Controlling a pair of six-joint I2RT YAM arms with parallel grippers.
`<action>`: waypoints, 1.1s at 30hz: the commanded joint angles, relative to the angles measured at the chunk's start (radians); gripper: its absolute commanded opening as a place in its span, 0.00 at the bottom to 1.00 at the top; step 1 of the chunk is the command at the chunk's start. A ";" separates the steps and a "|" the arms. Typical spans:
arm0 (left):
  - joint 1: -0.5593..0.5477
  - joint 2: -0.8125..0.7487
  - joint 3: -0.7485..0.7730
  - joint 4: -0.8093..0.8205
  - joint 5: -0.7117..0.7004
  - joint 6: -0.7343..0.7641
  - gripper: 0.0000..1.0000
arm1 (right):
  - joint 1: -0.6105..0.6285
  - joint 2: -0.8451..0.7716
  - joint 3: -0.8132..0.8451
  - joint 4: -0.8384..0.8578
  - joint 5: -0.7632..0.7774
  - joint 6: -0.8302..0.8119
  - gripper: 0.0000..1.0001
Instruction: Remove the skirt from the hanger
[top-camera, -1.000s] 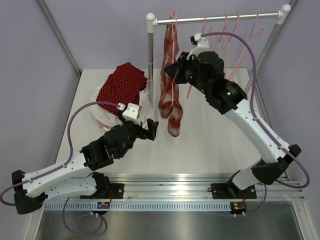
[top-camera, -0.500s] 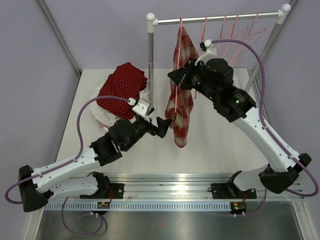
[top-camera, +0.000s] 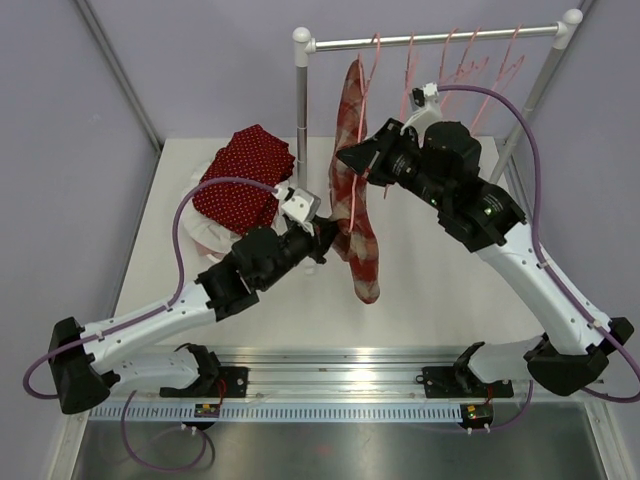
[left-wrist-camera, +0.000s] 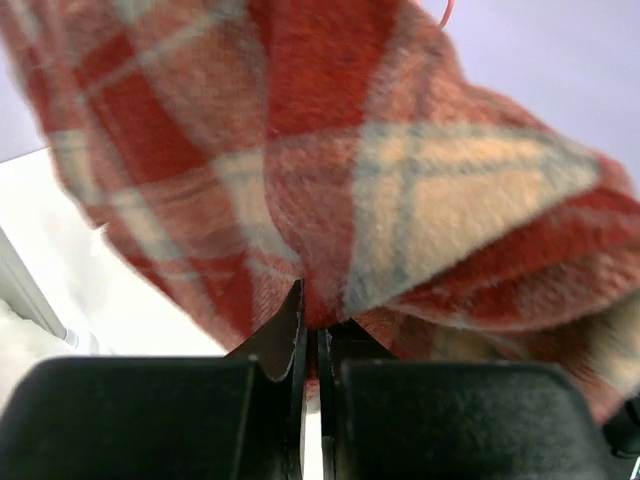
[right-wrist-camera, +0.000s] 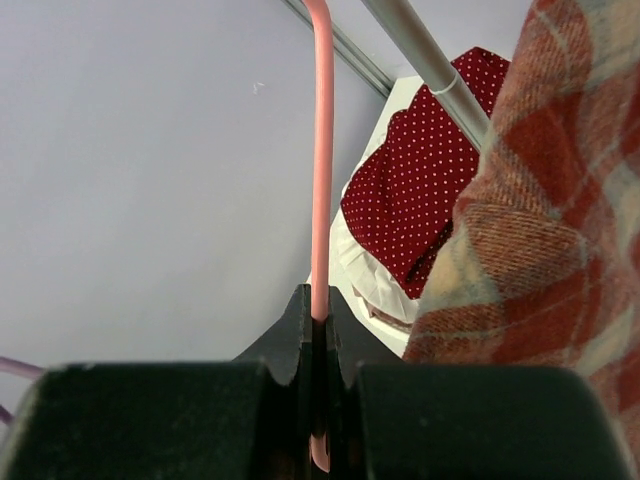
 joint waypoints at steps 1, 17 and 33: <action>0.004 0.009 0.117 -0.010 -0.060 -0.012 0.00 | 0.006 -0.086 0.017 0.075 0.014 0.005 0.00; -0.091 -0.152 0.582 -0.377 -0.546 0.282 0.00 | 0.006 -0.249 -0.221 0.038 0.124 -0.020 0.00; 0.403 0.187 1.116 -0.535 -0.405 0.278 0.00 | 0.006 -0.401 -0.225 -0.095 0.124 -0.012 0.00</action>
